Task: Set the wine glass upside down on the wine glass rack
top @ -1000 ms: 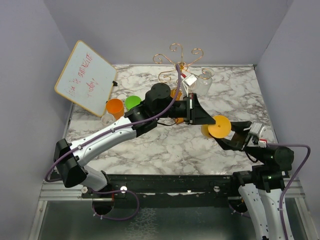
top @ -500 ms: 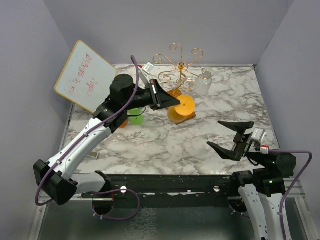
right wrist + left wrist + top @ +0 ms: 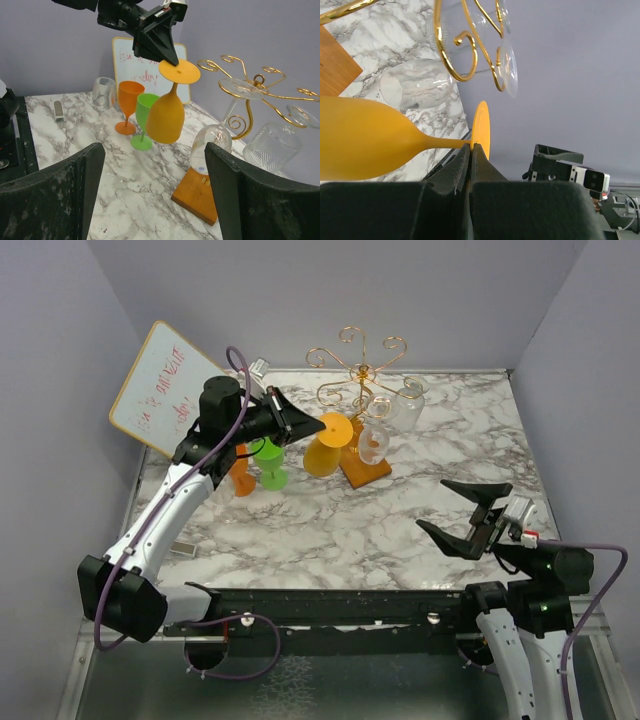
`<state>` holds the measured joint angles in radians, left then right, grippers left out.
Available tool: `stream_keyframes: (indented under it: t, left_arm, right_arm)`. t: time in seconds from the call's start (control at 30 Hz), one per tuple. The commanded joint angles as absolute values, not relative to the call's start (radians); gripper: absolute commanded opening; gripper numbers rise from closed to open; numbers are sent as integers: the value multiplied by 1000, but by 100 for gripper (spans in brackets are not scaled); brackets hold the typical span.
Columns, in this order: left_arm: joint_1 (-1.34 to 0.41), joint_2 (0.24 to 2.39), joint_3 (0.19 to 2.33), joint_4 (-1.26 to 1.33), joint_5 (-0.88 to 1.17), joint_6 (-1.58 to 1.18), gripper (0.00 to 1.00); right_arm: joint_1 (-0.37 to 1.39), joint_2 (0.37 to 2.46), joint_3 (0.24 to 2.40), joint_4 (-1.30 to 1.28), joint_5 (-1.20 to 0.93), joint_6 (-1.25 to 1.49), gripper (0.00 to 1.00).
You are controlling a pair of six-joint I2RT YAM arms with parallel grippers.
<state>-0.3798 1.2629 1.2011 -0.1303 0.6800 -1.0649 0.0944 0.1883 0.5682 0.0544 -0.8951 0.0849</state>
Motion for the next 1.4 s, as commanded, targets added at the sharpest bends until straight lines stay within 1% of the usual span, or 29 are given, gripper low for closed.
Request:
stream_keyframes:
  t: [0.0,0.57,0.8,1.03,1.37]
  left_arm:
    - [-365,1278,1240,-116,712,-1082,0]
    - [-346,1343,1427,-229,595,-1041,0]
    - [-346,1393,1436,-199,601,-1100,0]
    - [-348,1426,1427,-110,647,-1172,0]
    - [-348,1498,1484,-75,664,-1212,0]
  right_arm:
    - [93,164,598,18,-845,59,86]
    - [92,173,612,34,-795,39,86]
    - [93,156,626,2,-773,17,86]
    - [93,144,610,15,-761,25,86]
    - [93,151,608,19,-740,27,86]
